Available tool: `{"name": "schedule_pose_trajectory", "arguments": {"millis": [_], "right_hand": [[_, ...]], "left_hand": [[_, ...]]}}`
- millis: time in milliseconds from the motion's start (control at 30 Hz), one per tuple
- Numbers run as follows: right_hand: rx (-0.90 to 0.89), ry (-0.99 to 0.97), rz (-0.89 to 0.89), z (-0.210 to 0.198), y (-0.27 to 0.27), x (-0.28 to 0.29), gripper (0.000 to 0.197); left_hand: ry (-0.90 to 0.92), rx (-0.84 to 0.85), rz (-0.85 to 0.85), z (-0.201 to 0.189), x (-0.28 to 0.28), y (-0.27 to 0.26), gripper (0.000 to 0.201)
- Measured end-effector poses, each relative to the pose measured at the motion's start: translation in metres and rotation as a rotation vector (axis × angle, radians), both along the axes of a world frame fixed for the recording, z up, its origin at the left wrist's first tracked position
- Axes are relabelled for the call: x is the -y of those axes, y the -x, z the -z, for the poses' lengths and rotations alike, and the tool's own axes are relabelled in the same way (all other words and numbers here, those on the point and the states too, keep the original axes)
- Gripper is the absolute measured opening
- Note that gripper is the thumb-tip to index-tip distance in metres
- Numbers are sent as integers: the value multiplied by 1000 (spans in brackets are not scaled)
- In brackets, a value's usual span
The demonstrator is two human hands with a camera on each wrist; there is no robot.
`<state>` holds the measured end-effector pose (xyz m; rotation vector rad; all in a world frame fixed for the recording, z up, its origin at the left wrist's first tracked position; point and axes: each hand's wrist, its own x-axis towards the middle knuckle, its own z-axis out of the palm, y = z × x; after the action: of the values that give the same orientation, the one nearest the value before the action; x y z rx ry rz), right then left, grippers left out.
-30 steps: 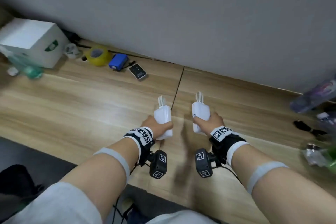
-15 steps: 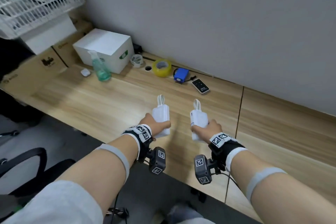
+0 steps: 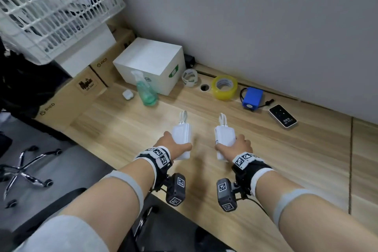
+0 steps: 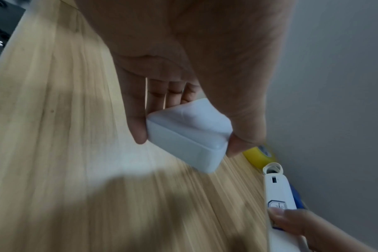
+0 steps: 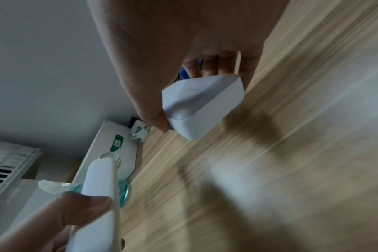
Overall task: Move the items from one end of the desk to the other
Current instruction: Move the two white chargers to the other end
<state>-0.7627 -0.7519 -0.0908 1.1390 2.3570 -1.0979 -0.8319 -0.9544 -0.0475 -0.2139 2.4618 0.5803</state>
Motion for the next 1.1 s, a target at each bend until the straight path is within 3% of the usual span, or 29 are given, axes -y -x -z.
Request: {"name": "schedule_pose_trajectory", "arguments": {"millis": [233, 600, 833, 1100], "right_hand": [[60, -65, -32, 19, 70, 21, 89], [146, -151, 91, 48, 137, 41, 90], [185, -213, 191, 55, 179, 65, 88], [193, -229, 270, 53, 211, 76, 94]], "left_hand": [[140, -34, 65, 18, 15, 75, 90], [276, -70, 300, 70, -1, 177, 84], [242, -101, 369, 92, 3, 222, 89], [157, -127, 437, 87, 4, 249, 99]]}}
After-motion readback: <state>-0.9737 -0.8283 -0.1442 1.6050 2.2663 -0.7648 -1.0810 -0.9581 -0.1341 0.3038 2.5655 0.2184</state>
